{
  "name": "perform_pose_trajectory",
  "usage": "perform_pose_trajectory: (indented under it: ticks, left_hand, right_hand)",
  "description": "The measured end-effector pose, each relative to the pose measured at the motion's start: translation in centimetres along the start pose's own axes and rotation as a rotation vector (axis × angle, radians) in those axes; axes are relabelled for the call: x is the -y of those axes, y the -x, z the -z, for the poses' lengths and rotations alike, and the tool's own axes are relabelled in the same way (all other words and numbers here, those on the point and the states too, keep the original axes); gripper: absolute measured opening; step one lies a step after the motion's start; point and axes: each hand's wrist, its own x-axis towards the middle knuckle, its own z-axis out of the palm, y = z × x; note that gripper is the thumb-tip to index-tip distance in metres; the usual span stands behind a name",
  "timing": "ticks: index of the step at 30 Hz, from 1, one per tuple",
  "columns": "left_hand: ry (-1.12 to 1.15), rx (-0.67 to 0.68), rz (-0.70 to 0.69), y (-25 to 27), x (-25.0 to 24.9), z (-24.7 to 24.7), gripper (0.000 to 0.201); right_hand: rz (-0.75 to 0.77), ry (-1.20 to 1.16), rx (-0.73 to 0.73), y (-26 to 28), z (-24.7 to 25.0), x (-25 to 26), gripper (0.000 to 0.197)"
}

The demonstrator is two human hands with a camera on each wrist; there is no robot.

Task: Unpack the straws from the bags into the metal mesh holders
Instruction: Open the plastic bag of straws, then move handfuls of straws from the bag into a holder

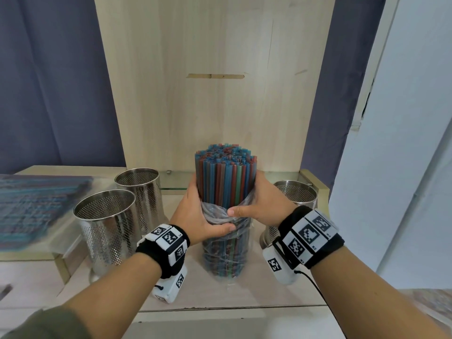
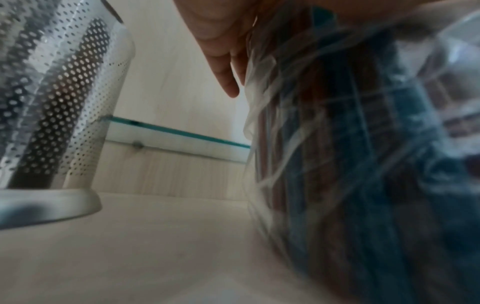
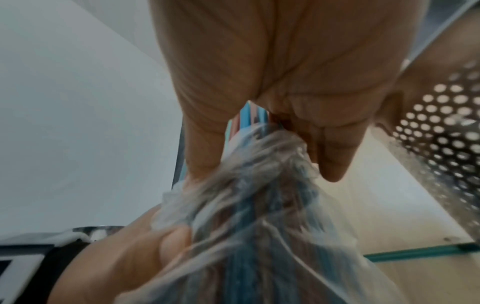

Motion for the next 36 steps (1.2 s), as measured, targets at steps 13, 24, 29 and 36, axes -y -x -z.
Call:
perform_pose_trajectory:
  ticks: [13, 24, 29, 36]
  left_hand:
    - [0.011, -0.027, 0.021, 0.0, 1.0, -0.8, 0.135]
    - [-0.009, -0.080, 0.024, -0.2, 0.8, -1.3, 0.139]
    - [-0.019, -0.052, 0.021, -0.1, 1.0, -1.2, 0.139]
    - [-0.099, -0.054, 0.029, -0.2, 1.1, -1.3, 0.138]
  right_hand:
    - [-0.037, -0.033, -0.185, 0.2, -1.5, 0.1, 0.080]
    - [-0.040, 0.176, -0.176, 0.9, -0.1, 0.8, 0.078]
    - [-0.001, 0.213, -0.388, 0.9, -0.5, 1.1, 0.060]
    - [-0.061, 0.050, -0.381, 0.2, -0.9, 0.8, 0.045]
